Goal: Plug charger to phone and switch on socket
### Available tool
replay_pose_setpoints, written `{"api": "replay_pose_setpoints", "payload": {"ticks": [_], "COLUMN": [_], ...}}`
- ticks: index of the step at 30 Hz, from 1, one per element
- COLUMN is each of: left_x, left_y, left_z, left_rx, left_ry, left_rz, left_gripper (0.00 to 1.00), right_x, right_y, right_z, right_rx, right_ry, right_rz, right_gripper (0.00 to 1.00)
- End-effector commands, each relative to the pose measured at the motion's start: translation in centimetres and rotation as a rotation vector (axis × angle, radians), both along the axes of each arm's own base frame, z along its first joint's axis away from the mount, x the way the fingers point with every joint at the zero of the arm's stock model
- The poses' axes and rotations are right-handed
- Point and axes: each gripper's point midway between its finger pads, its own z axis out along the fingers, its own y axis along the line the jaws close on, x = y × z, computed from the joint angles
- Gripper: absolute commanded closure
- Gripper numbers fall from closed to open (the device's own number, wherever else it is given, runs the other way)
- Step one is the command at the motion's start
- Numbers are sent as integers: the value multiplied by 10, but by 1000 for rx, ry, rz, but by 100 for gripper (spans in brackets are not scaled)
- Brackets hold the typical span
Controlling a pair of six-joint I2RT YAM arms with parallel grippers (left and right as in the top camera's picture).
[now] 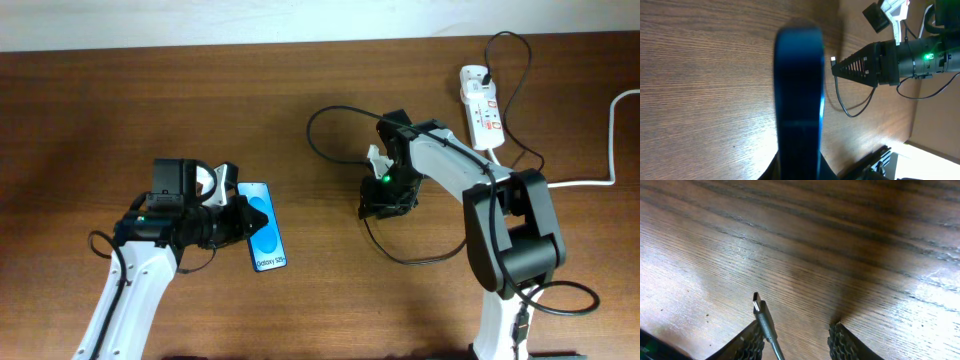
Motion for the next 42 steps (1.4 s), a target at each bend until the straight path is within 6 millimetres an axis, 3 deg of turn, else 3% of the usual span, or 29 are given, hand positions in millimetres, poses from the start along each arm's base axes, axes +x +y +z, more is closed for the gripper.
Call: {"api": "replay_pose_setpoints", "payload": {"ticks": [1, 5, 10, 14, 16, 17, 21, 25, 28, 31, 35, 42], "left_x": [2, 2, 2, 2, 2, 2, 2, 2, 2, 2, 2, 2], "left_y": [-3, -3, -3, -3, -3, -3, -3, -3, -3, -3, -3, -3], "left_z": [8, 8, 8, 8, 8, 8, 8, 8, 8, 8, 8, 8], "left_rx": [-30, -30, -30, -30, -30, -30, -30, -30, -30, -30, -30, -30], "left_ry": [-20, -20, -20, -20, -20, -20, -20, -20, -20, -20, -21, -21], "left_rz": [-11, -11, -11, -11, -11, -11, -11, -11, -11, -11, -11, -11], "left_gripper": [100, 100, 100, 100, 100, 100, 100, 100, 100, 100, 100, 100], "right_x": [-17, -15, 7, 33, 42, 45, 52, 50, 48, 71, 93, 120], "right_y": [-20, -8, -4, 4, 6, 7, 24, 42, 39, 8, -20, -9], "right_z": [-35, -28, -5, 38, 60, 70, 114, 134, 133, 114, 94, 51], "right_rx": [-109, -40, -28, -18, -18, -23, 62, 180, 152, -67, -270, -216], "right_ry": [60, 67, 20, -27, -34, -29, -13, 16, 37, -105, -182, -246], "right_rz": [21, 15, 35, 34, 7, -26, -102, -111, -145, -137, -306, -400], "right_gripper": [54, 46, 29, 26, 8, 6, 3, 0, 0, 2, 2, 0]}}
